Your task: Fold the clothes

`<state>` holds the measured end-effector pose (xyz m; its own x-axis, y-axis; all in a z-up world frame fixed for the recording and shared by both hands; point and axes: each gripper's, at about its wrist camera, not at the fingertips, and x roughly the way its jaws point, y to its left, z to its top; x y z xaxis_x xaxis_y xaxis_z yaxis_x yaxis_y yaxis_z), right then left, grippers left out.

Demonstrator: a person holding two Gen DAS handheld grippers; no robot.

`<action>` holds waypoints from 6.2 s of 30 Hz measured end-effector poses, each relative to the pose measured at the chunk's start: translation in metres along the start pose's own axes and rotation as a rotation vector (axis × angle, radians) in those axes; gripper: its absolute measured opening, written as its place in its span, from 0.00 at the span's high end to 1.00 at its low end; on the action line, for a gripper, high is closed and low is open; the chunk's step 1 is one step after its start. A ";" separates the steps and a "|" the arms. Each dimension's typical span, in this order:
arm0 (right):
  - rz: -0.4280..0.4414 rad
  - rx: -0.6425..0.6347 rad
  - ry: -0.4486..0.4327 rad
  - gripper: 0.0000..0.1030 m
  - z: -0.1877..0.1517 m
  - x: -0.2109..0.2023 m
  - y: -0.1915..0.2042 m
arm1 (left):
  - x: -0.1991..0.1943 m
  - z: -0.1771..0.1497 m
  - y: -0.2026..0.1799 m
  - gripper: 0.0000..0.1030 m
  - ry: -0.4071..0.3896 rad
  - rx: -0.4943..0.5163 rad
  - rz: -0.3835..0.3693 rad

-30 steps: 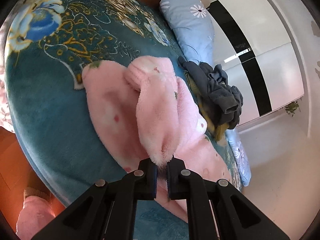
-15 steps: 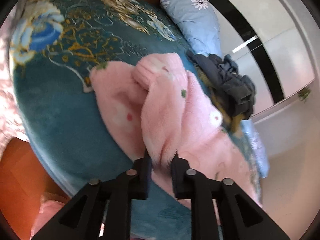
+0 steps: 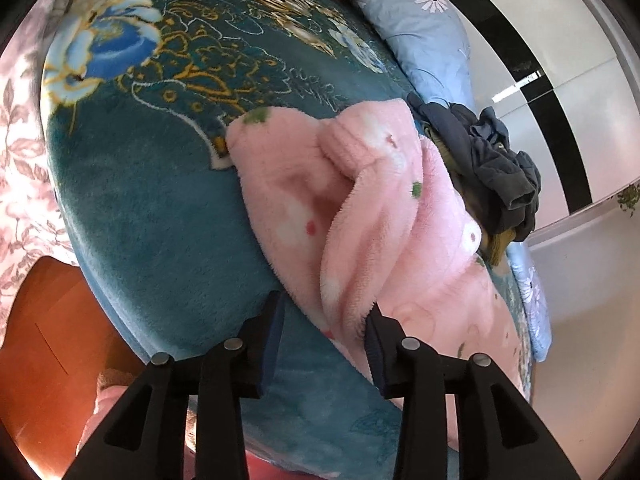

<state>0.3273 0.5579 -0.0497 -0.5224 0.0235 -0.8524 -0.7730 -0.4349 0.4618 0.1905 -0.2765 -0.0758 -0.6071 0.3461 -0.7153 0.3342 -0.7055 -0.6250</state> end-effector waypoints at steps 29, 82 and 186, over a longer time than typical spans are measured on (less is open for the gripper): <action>0.290 0.225 -0.080 0.89 0.011 0.013 -0.014 | 0.008 0.024 0.006 0.87 -0.069 -0.139 -0.178; 0.504 0.164 -0.101 0.74 0.066 0.070 0.021 | 0.051 0.085 -0.008 0.89 -0.038 -0.121 -0.221; 0.447 -0.884 0.122 0.00 -0.186 0.119 0.318 | 0.008 0.123 -0.044 0.74 -0.244 -0.066 -0.185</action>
<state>0.0864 0.2551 -0.0499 -0.6208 -0.3774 -0.6871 0.0577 -0.8961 0.4400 0.0820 -0.3189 -0.0152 -0.8147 0.3006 -0.4959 0.2427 -0.5999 -0.7624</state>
